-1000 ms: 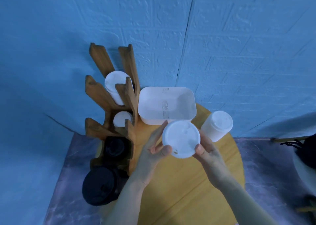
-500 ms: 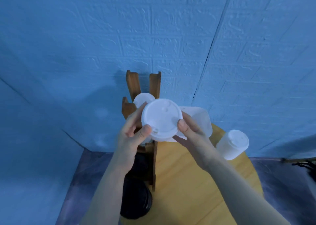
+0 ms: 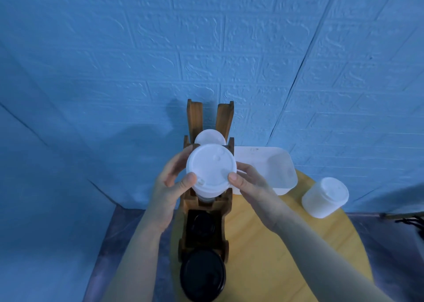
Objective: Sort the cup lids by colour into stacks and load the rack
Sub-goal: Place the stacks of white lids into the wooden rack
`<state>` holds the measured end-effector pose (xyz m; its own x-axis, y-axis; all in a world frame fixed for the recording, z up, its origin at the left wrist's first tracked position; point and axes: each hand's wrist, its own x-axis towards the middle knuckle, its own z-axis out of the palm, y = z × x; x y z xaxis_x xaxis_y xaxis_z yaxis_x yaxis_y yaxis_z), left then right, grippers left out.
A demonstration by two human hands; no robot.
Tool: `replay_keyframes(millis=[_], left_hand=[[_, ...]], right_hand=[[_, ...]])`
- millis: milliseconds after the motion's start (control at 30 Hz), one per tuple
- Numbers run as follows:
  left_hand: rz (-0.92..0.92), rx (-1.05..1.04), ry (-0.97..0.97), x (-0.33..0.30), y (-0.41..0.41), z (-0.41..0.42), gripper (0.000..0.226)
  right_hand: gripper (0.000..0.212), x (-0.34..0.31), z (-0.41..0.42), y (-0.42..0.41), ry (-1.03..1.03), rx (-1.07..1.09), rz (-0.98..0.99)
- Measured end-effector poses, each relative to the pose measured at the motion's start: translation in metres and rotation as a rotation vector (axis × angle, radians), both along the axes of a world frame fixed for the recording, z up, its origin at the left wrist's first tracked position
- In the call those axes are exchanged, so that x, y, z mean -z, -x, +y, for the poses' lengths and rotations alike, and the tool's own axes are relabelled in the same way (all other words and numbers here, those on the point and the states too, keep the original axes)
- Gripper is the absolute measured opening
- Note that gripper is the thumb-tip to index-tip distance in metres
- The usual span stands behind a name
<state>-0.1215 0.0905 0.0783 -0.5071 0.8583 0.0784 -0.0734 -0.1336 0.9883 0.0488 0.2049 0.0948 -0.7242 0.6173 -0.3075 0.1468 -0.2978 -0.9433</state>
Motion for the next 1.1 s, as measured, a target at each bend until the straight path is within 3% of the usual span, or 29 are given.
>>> replay_keyframes(millis=[133,500,633,767,1100], left_hand=[[-0.024,-0.016,0.011,0.011,0.011,0.002,0.059],[-0.177,0.003,0.123,0.047,0.025,0.011,0.068],[-0.22,0.041,0.218,0.057,0.032,0.011,0.04],[-0.241,0.09,0.32,0.067,0.044,0.012,0.054],[-0.254,0.145,0.364,0.086,0.063,0.017,0.052]], right_hand=[[0.075,0.014,0.001,0.007,0.021,-0.008,-0.042],[0.063,0.054,0.016,0.025,0.119,0.062,-0.094],[0.067,0.068,0.019,0.029,0.165,0.082,-0.126],[0.074,0.083,0.023,0.033,0.216,0.099,-0.144],[0.083,0.094,0.035,0.039,0.262,0.03,-0.14]])
